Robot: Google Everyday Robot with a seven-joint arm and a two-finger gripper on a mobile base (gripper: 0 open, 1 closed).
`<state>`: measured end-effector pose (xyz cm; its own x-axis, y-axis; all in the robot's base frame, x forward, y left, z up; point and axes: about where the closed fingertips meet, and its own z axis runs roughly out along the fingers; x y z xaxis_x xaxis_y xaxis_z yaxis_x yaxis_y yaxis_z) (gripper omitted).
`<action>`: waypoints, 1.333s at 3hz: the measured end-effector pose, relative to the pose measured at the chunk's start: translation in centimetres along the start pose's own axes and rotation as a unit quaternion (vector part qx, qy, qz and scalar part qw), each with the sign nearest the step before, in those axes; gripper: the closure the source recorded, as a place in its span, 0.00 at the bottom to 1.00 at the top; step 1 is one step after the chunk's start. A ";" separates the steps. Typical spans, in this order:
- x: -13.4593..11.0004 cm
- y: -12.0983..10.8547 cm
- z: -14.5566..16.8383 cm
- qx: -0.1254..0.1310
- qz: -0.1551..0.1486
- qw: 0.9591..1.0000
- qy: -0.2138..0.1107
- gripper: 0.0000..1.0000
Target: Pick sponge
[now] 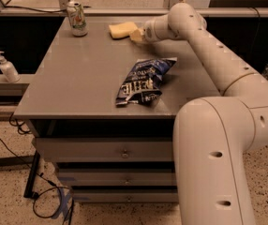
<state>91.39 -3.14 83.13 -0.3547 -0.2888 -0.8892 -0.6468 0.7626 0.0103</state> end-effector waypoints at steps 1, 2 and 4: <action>0.5 -0.7 -0.9 0.009 -0.005 1.000 0.004 0.89; 0.5 -1.0 -2.1 0.016 -0.009 1.000 -0.004 1.00; -2.6 -0.1 -6.0 0.010 -0.004 0.998 -0.056 1.00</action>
Offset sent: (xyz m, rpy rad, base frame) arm -0.0226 -0.0398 0.0178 -0.0145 -0.0612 -0.0385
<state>88.29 -5.96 88.19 -0.2715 -0.2302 -0.9345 -0.6351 0.7724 -0.0058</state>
